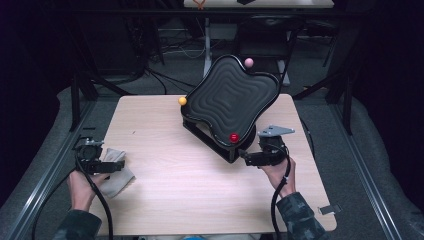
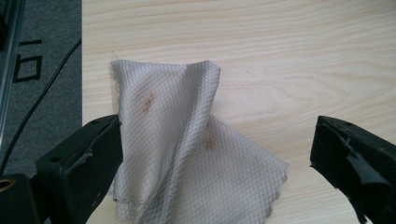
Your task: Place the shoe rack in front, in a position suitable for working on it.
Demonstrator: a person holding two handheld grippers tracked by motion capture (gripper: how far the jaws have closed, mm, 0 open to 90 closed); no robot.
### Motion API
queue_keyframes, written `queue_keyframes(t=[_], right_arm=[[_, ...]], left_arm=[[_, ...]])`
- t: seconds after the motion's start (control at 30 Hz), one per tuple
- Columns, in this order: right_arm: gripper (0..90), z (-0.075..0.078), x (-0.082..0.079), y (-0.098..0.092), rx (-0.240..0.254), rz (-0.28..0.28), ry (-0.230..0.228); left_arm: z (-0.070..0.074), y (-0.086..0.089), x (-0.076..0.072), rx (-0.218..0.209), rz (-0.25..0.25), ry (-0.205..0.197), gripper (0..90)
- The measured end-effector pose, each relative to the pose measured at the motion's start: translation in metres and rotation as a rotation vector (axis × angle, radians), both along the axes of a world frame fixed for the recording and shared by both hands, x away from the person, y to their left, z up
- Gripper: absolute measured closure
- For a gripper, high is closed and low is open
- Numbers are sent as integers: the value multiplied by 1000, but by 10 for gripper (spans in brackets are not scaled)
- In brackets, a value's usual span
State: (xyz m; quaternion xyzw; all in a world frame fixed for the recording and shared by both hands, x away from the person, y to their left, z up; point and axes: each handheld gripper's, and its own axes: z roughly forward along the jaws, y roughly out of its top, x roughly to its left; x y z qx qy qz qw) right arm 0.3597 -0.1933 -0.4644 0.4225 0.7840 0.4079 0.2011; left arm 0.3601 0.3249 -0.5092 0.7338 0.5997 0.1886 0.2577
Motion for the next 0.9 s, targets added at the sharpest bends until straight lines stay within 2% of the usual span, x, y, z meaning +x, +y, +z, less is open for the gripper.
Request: queue_keyframes(t=[0.1, 0.17, 0.3, 0.4, 0.47, 0.6, 0.67, 0.9], right_arm=[[170, 4, 2, 9, 2, 18, -12], [250, 5, 10, 26, 4, 19, -41], [355, 2, 21, 42, -24, -3, -37], [443, -2, 26, 46, -43, -25, -32], [501, -4, 29, 45, -36, -30, -22], [590, -6, 29, 47, -31, -8, -25], [594, -6, 28, 48, -49, -10, -35], [599, -7, 27, 46, -43, -8, -35]], left_arm=[[0, -1, 0, 1, -2, 0, 25], [0, -1, 0, 4, -3, -7, 24], [0, -1, 0, 1, -7, -8, 20], [0, -1, 0, -1, -9, -8, 20], [0, -3, -1, -1, -15, -13, 20], [-1, -4, 0, 1, -25, -5, 20], [-2, -4, 1, 3, -28, -3, 20], [-1, -4, 0, -1, -32, -6, 12]])
